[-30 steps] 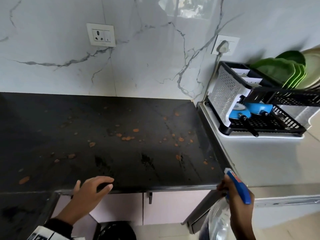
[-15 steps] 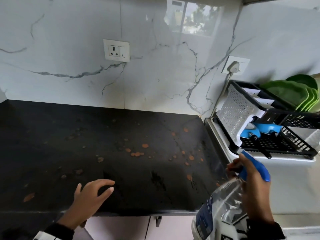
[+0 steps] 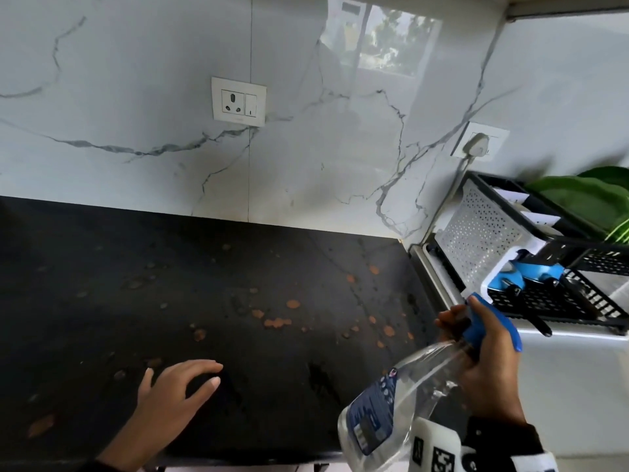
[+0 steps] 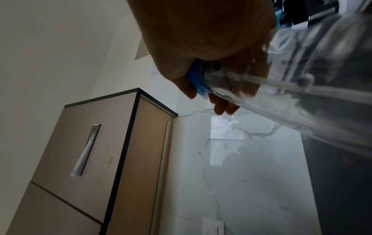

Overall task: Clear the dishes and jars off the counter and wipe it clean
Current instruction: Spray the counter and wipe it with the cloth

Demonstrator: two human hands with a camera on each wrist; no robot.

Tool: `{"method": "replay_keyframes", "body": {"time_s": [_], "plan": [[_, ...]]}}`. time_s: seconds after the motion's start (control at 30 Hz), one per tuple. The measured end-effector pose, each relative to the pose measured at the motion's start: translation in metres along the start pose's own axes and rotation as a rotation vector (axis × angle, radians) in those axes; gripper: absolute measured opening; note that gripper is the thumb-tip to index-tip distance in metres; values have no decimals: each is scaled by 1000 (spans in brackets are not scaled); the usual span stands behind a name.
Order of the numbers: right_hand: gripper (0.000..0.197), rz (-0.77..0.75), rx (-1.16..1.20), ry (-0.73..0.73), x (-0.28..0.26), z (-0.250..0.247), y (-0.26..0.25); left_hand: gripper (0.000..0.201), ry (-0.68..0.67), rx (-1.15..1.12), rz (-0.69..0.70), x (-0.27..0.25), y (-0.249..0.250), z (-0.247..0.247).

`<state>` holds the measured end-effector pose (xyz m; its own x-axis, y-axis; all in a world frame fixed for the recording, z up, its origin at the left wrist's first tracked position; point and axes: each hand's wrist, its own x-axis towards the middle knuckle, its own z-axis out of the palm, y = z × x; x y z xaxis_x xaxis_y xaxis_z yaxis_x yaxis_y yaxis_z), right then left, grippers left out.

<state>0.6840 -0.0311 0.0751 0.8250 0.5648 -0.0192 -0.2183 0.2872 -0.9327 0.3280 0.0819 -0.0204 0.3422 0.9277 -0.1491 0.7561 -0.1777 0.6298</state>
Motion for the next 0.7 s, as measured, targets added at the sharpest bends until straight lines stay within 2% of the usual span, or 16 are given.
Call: {"method": "replay_keyframes", "body": {"time_s": [0.13,0.3,0.4,0.47,0.53,0.7], "plan": [[23,35,73,-40,27,15,0,21,53,3,-7,13,7,-6],[20,224,133,-55,56,27,28,22,91,37,-38,30,15,-10],[21,255,114,-129,59,39,40,21,101,26,-49,38,18,-10],[24,289,93,-197,61,47,44,11,101,-16,-52,41,19,-10],[24,353,99,-244,65,55,46,33,90,-38,-41,42,17,-9],[18,485,172,-237,72,78,64,10,139,-46,-103,36,15,-9]]}}
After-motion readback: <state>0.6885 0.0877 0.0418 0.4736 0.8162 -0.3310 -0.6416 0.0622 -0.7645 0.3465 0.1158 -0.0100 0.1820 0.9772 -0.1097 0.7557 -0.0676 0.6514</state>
